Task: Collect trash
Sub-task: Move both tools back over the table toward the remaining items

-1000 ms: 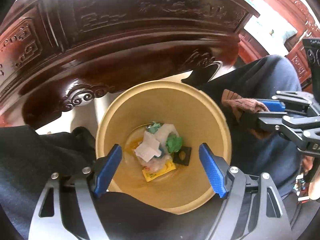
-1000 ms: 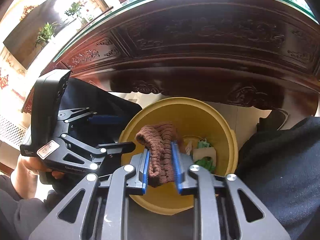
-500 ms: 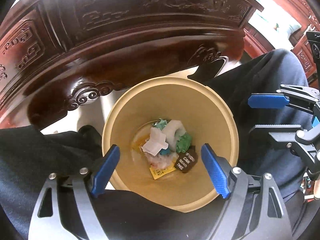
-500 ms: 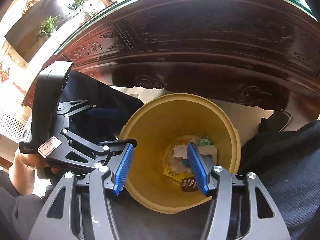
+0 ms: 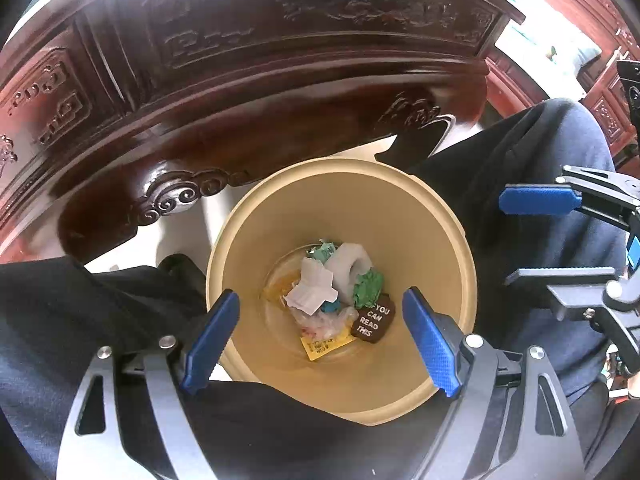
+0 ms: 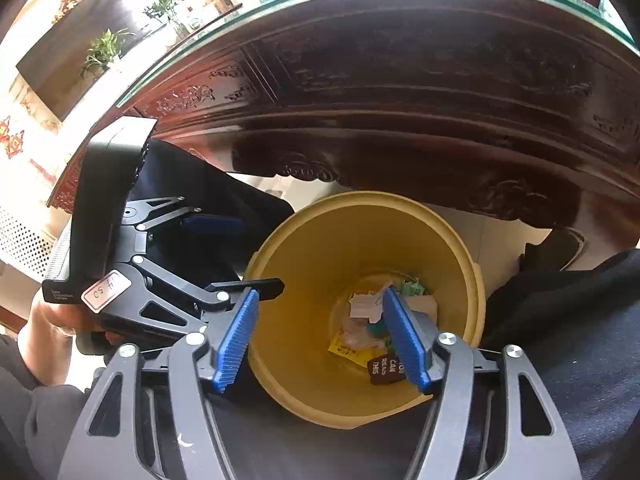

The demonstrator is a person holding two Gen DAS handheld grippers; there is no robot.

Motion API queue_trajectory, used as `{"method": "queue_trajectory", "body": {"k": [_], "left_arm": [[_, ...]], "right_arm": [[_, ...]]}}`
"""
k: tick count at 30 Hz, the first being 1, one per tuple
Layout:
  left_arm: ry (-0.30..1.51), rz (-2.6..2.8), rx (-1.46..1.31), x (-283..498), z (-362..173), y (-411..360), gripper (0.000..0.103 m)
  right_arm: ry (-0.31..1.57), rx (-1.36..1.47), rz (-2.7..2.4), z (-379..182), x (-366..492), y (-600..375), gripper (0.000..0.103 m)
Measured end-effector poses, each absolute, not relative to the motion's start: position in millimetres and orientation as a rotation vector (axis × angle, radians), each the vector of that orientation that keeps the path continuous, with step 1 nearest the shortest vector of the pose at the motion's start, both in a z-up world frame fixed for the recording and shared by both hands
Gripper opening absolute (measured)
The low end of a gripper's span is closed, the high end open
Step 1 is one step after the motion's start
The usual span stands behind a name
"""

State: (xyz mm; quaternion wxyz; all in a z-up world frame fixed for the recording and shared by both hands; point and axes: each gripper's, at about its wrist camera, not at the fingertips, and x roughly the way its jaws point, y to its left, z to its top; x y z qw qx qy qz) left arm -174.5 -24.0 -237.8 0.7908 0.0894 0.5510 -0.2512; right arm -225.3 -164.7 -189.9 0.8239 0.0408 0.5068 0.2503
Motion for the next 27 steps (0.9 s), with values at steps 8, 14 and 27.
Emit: {"method": "queue_trajectory", "body": {"k": [8,14,27], "left_arm": [[1.139,-0.526,0.193,-174.8,-220.5,-21.1,0.086],[1.105,-0.502,0.219,-178.4,-206.5,-20.6,0.087],[0.828,-0.29,0.195,-140.2,-107.2,1.6,0.097]], "right_arm": [[1.031,0.046,0.502,-174.7,-230.1,-165.2,0.076],[0.992,0.056,0.512,-162.4,-234.5,-168.1,0.079],[0.643,-0.013,0.401,-71.2,-225.4,-189.3,0.095]]}}
